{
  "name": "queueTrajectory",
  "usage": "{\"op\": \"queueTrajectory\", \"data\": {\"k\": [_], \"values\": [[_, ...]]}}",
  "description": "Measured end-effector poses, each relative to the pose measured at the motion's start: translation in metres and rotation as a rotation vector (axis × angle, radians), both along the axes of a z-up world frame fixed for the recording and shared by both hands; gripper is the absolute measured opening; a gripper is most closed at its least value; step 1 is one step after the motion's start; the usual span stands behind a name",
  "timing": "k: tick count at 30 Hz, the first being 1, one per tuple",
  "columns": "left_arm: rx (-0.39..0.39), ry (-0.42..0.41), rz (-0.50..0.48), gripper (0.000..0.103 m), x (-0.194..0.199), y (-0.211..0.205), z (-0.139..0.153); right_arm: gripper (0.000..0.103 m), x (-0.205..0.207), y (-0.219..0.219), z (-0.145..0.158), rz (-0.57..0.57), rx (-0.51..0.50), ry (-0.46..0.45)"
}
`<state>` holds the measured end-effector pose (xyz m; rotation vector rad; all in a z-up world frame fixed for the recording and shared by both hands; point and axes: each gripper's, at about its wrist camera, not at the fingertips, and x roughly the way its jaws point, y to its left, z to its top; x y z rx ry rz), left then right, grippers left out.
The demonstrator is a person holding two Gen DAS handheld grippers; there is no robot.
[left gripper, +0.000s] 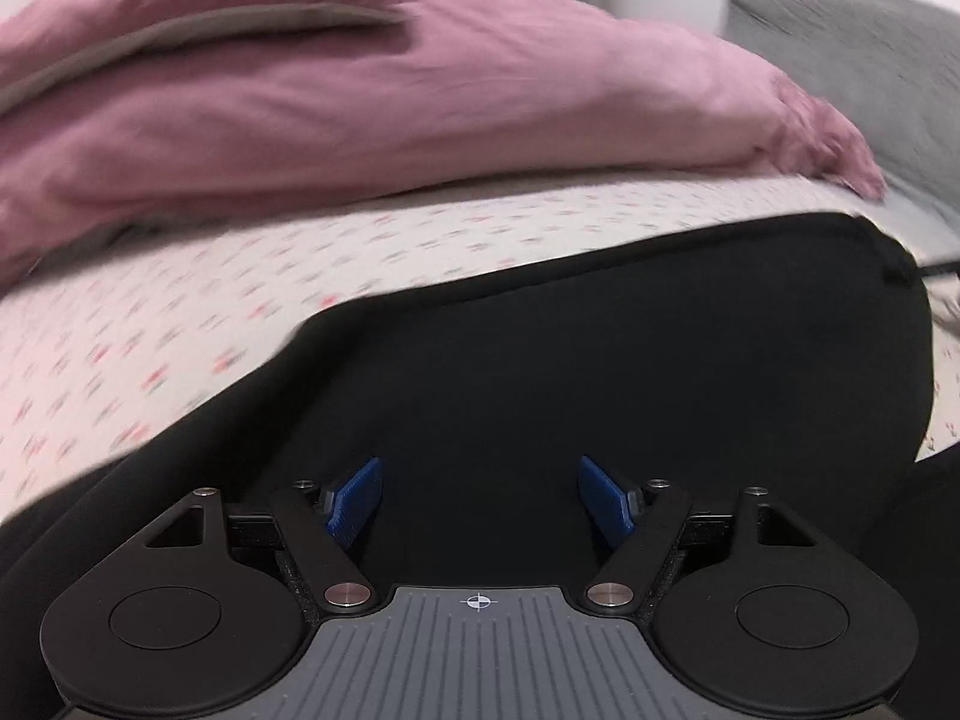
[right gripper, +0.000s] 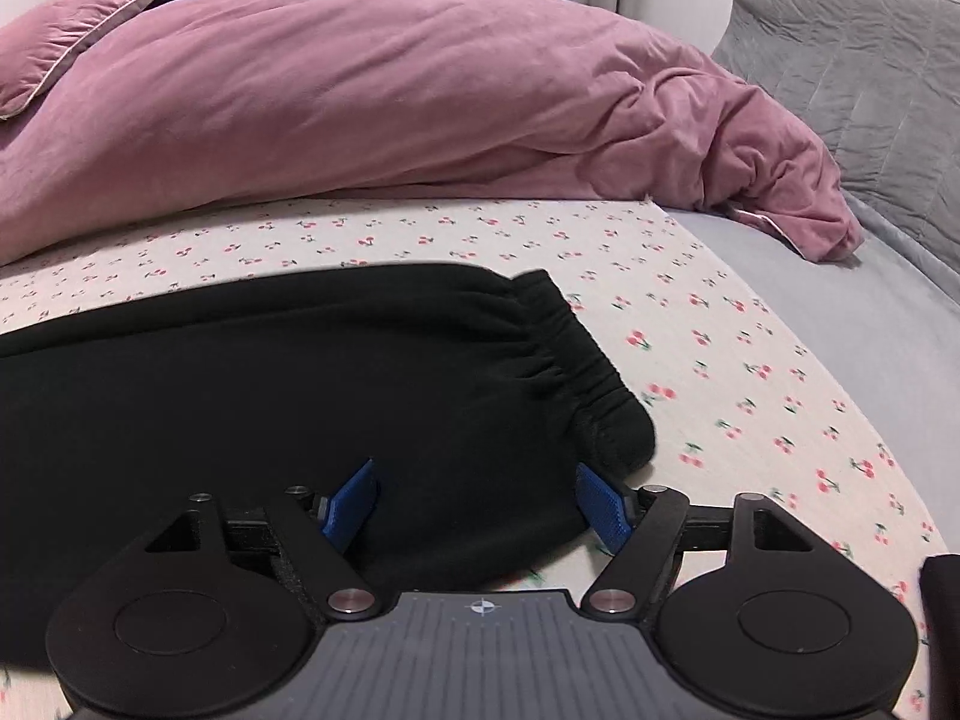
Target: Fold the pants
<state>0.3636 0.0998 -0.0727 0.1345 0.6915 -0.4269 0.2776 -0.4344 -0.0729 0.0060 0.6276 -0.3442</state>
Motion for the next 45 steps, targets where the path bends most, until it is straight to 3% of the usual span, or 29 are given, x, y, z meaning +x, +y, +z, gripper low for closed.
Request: {"op": "queueTrajectory", "data": {"k": [5, 7, 16, 22, 31, 38, 45], "values": [[-0.007, 0.047, 0.027, 0.073, -0.016, 0.033, 0.014, 0.073, -0.004, 0.022, 0.014, 0.010, -0.001, 0.014], [-0.019, 0.022, 0.039, 0.075, -0.021, 0.046, 0.025, 0.074, -0.009, 0.034, 0.022, 0.045, 0.025, 0.002], [0.068, -0.012, 0.166, 0.085, 0.006, 0.105, 0.046, 0.085, 0.011, 0.121, 0.062, 0.288, 0.084, -0.008], [0.086, 0.010, 0.224, 0.085, 0.023, 0.149, 0.047, 0.087, 0.038, 0.198, 0.065, 0.448, -0.004, 0.036], [0.162, 0.063, 0.172, 0.085, 0.040, 0.166, 0.024, 0.086, 0.079, 0.300, 0.041, 0.654, -0.112, 0.130], [0.068, 0.090, 0.131, 0.087, 0.048, 0.184, 0.007, 0.086, 0.106, 0.345, 0.021, 0.733, -0.132, 0.171], [0.076, 0.082, 0.038, 0.087, 0.053, 0.188, 0.007, 0.085, 0.136, 0.368, 0.009, 0.768, -0.158, 0.178]]}}
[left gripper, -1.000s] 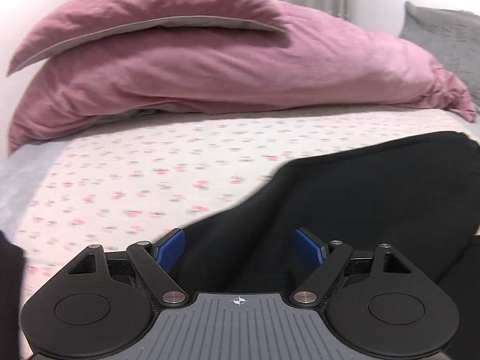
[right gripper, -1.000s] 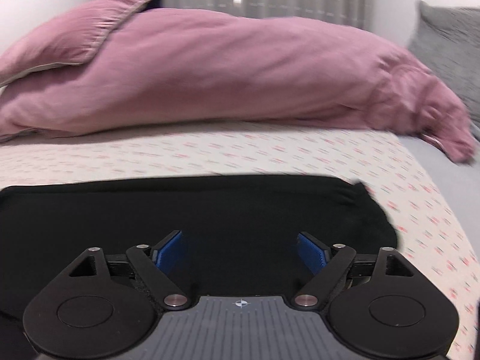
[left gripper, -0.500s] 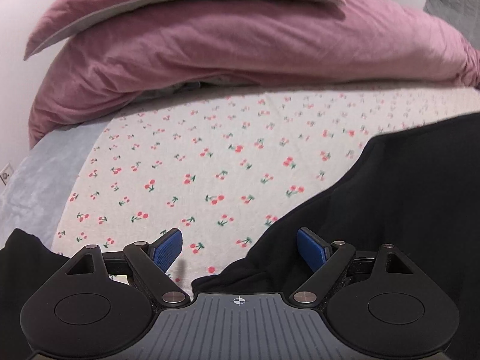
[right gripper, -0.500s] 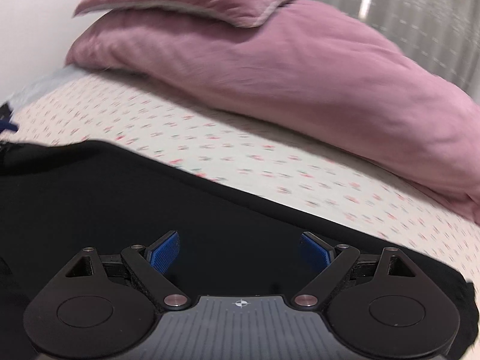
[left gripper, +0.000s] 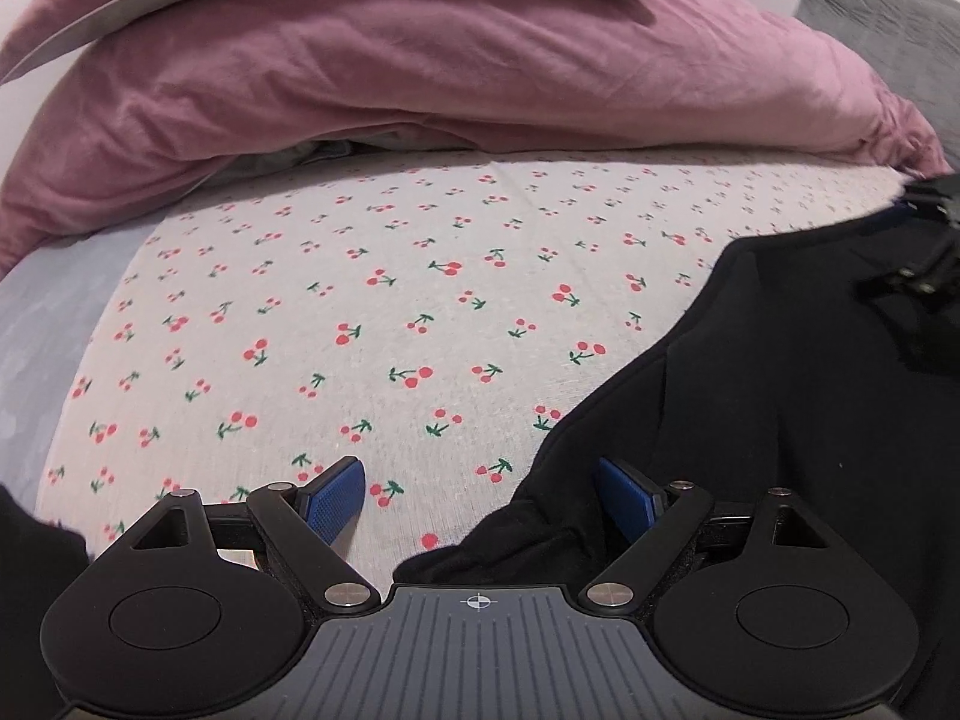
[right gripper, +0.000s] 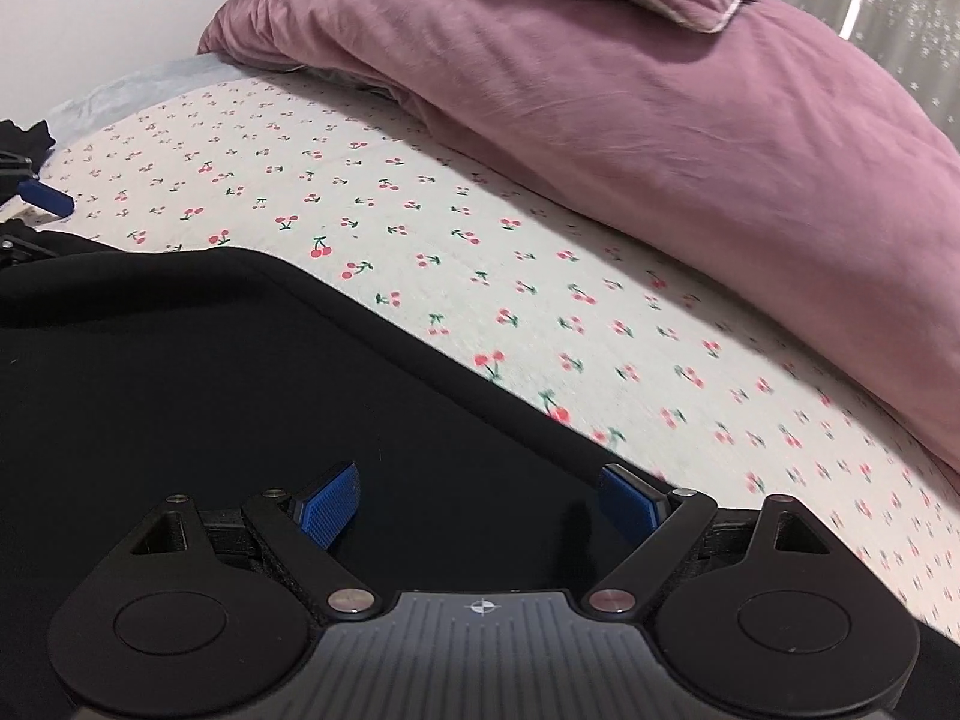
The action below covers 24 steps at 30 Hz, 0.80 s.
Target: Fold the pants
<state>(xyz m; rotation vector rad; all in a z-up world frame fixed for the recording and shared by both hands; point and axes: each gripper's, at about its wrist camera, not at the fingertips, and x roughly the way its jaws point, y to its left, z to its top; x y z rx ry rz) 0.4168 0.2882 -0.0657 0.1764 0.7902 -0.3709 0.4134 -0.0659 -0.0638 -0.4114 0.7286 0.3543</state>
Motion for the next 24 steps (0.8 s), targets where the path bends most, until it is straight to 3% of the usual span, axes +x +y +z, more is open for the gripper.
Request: {"op": "queueTrajectory", "data": {"k": [4, 6, 8, 10, 12, 15, 17, 19, 24], "values": [[-0.006, 0.042, -0.047, 0.081, 0.009, 0.003, 0.002, 0.084, 0.015, -0.001, 0.001, 0.030, 0.007, 0.006], [-0.016, 0.066, -0.068, 0.070, 0.012, 0.004, 0.004, 0.083, 0.023, -0.005, 0.001, 0.036, 0.005, 0.015], [-0.031, 0.095, -0.090, 0.046, 0.012, 0.002, 0.007, 0.081, 0.030, -0.011, 0.001, 0.036, 0.022, 0.038], [-0.044, 0.118, -0.115, 0.025, 0.010, -0.004, 0.009, 0.069, 0.034, -0.018, 0.000, 0.047, 0.082, 0.078], [-0.027, 0.115, -0.110, 0.018, 0.006, -0.012, 0.010, 0.041, 0.031, -0.020, 0.000, 0.051, 0.121, 0.080], [0.014, 0.073, -0.082, 0.014, -0.001, -0.020, 0.011, 0.011, 0.022, -0.013, 0.001, 0.046, 0.069, 0.048], [0.046, 0.025, -0.045, 0.013, -0.009, -0.023, 0.013, 0.003, 0.013, -0.009, 0.005, 0.036, 0.029, 0.018], [0.093, -0.043, 0.017, 0.013, -0.018, -0.025, 0.017, 0.000, -0.002, -0.005, 0.014, 0.025, 0.011, -0.030], [0.075, -0.160, 0.107, 0.013, -0.047, -0.022, 0.045, 0.000, -0.051, -0.005, 0.049, 0.014, -0.008, -0.132]]}}
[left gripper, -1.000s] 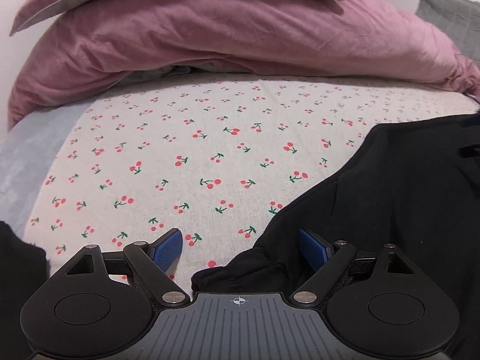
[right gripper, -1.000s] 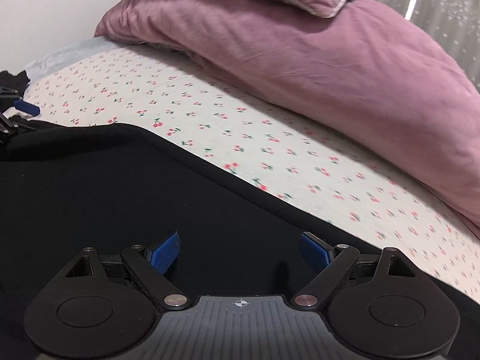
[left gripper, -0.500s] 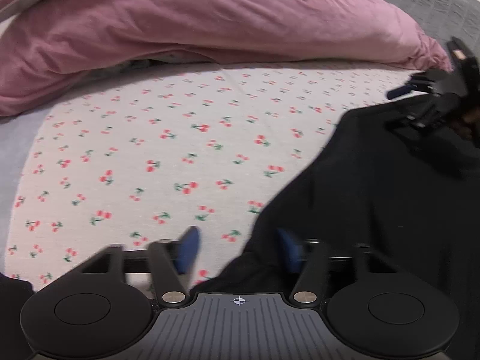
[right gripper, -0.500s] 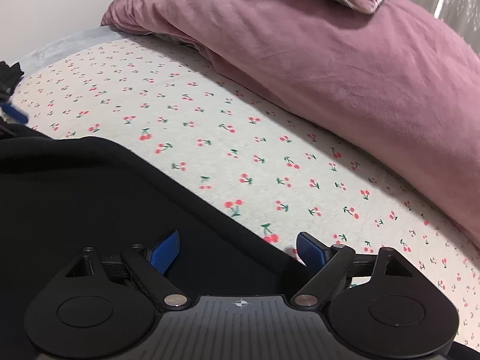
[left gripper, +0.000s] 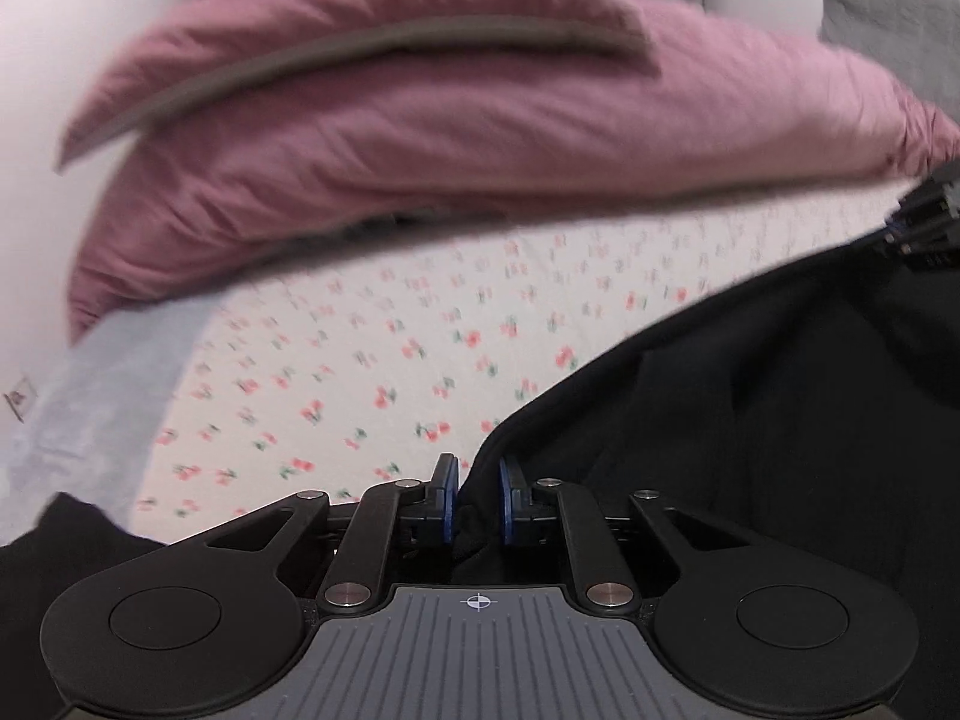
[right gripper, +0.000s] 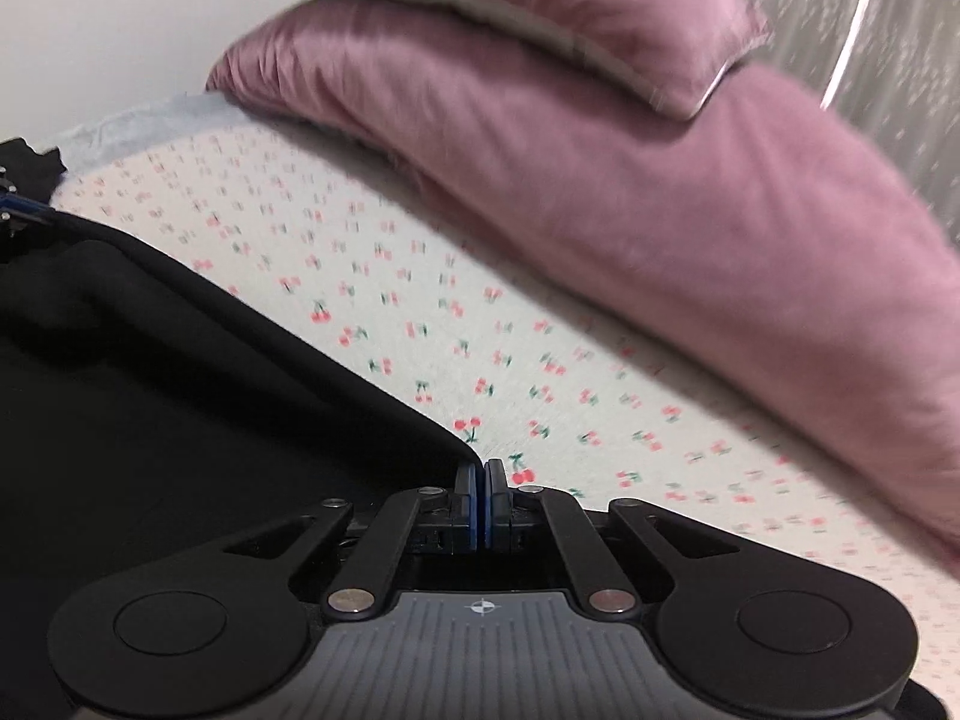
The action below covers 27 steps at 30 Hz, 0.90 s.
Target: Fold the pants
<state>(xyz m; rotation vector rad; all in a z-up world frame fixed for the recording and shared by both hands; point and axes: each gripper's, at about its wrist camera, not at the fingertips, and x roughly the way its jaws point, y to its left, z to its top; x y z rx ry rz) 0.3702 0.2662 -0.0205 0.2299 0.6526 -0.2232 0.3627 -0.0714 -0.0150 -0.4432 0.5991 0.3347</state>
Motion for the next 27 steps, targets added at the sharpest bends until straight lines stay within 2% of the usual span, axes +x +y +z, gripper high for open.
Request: {"op": "queueTrajectory", "data": {"k": [4, 7, 14, 21, 27], "values": [[0.001, -0.063, -0.003, 0.013, -0.034, -0.004, 0.029, 0.000, -0.054, -0.006, 0.030, 0.022, -0.003, -0.057], [-0.008, -0.077, 0.000, 0.013, -0.057, -0.004, 0.043, 0.000, -0.092, -0.010, 0.044, 0.041, -0.007, -0.082], [0.001, -0.101, 0.017, 0.010, -0.121, -0.012, 0.060, 0.000, -0.186, -0.005, 0.057, 0.080, -0.045, -0.134], [0.022, -0.058, 0.030, 0.008, -0.189, -0.010, 0.041, 0.000, -0.263, 0.005, 0.030, 0.131, -0.075, -0.102], [0.074, 0.021, -0.009, 0.007, -0.231, -0.008, 0.010, 0.001, -0.290, 0.009, -0.015, 0.151, -0.043, 0.019]]}}
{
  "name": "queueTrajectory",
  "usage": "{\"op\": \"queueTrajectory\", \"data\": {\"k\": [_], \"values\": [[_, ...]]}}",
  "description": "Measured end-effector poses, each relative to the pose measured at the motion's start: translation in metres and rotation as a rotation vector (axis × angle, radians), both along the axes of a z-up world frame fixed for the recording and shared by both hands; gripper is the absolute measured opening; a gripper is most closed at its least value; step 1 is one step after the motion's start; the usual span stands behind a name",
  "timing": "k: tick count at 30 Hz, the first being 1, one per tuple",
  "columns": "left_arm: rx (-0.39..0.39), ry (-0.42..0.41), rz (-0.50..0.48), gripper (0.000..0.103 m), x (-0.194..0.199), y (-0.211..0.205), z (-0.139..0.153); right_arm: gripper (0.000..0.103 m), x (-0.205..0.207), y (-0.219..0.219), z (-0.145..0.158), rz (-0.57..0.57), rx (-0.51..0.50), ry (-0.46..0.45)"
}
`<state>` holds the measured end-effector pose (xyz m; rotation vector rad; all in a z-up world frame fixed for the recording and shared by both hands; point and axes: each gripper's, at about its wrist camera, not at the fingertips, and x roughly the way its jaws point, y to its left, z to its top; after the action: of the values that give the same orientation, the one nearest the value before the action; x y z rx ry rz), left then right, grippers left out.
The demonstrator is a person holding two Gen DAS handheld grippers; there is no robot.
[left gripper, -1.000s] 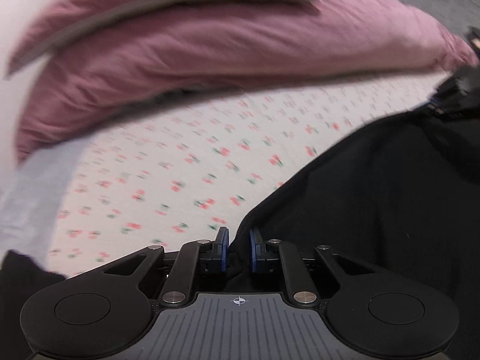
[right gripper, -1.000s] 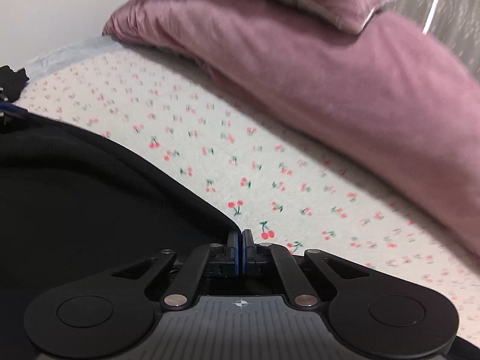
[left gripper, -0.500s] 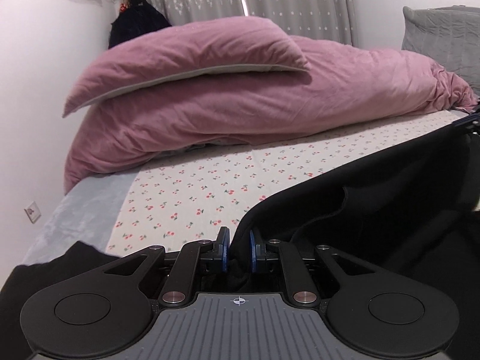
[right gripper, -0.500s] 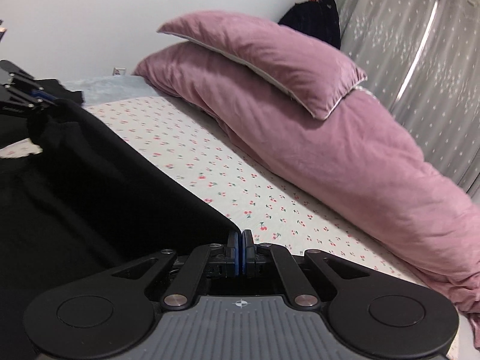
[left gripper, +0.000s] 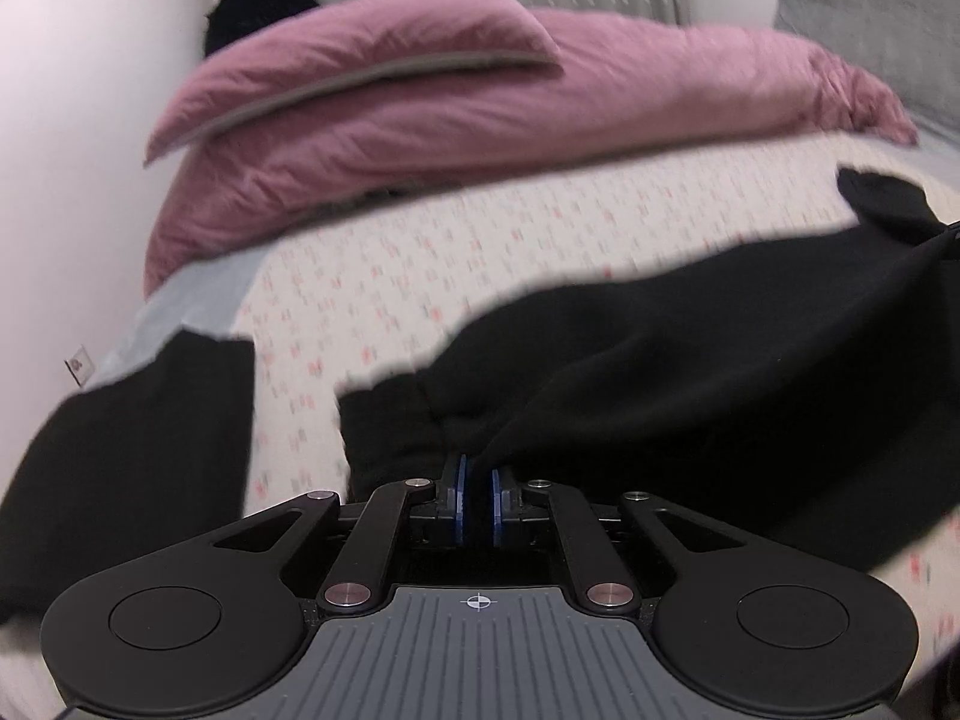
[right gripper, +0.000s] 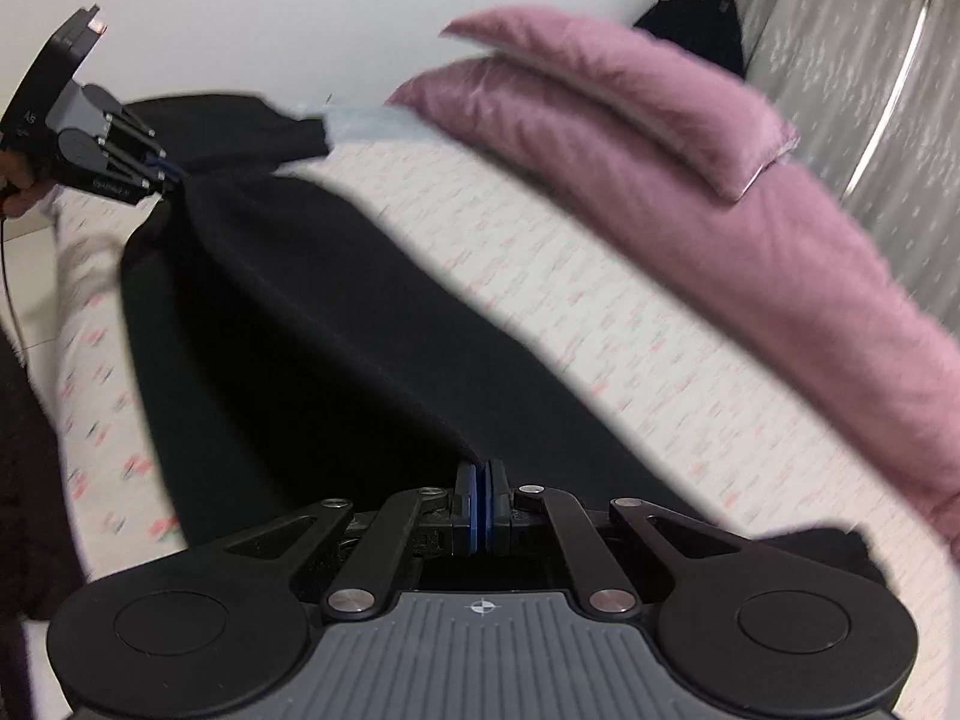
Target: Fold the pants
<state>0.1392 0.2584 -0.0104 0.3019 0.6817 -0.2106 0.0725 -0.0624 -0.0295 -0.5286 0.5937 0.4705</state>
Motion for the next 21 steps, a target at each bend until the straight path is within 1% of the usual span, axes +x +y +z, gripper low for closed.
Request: {"op": "queueTrajectory", "data": {"k": [4, 7, 10, 12, 13, 15, 16, 17, 18, 19, 20, 21], "values": [[0.033, 0.067, -0.028, 0.007, -0.012, -0.004, -0.014, 0.001, 0.004, -0.001, -0.032, -0.018, 0.001, 0.094], [0.088, 0.104, -0.050, 0.007, -0.013, -0.012, -0.023, 0.003, 0.010, -0.005, -0.048, -0.035, 0.036, 0.151], [0.140, 0.126, -0.063, 0.007, -0.014, -0.018, -0.030, 0.005, 0.014, -0.010, -0.049, -0.039, 0.076, 0.164], [0.163, 0.139, -0.065, 0.009, -0.014, -0.020, -0.030, 0.010, 0.016, -0.013, -0.045, -0.040, 0.107, 0.183], [0.171, 0.145, -0.060, 0.012, -0.014, -0.021, -0.028, 0.012, 0.017, -0.016, -0.041, -0.040, 0.124, 0.196], [0.170, 0.149, -0.044, 0.015, -0.018, -0.024, -0.021, 0.029, 0.009, -0.025, -0.035, -0.029, 0.173, 0.222], [0.164, 0.142, -0.038, 0.022, -0.021, -0.026, -0.018, 0.031, 0.008, -0.030, -0.029, -0.024, 0.190, 0.228], [0.155, 0.133, -0.035, 0.034, -0.023, -0.028, -0.013, 0.035, 0.006, -0.035, -0.023, -0.029, 0.194, 0.225], [0.141, 0.124, -0.038, 0.042, -0.025, -0.030, -0.009, 0.038, 0.005, -0.040, -0.017, -0.042, 0.195, 0.216], [0.115, 0.116, -0.053, 0.058, -0.028, -0.034, -0.003, 0.041, 0.005, -0.048, -0.010, -0.056, 0.203, 0.206], [0.096, 0.111, -0.070, 0.062, -0.030, -0.039, 0.000, 0.043, 0.005, -0.056, -0.004, -0.067, 0.217, 0.200], [0.086, 0.109, -0.089, 0.062, -0.032, -0.045, 0.003, 0.046, 0.008, -0.067, 0.002, -0.085, 0.238, 0.199]]}}
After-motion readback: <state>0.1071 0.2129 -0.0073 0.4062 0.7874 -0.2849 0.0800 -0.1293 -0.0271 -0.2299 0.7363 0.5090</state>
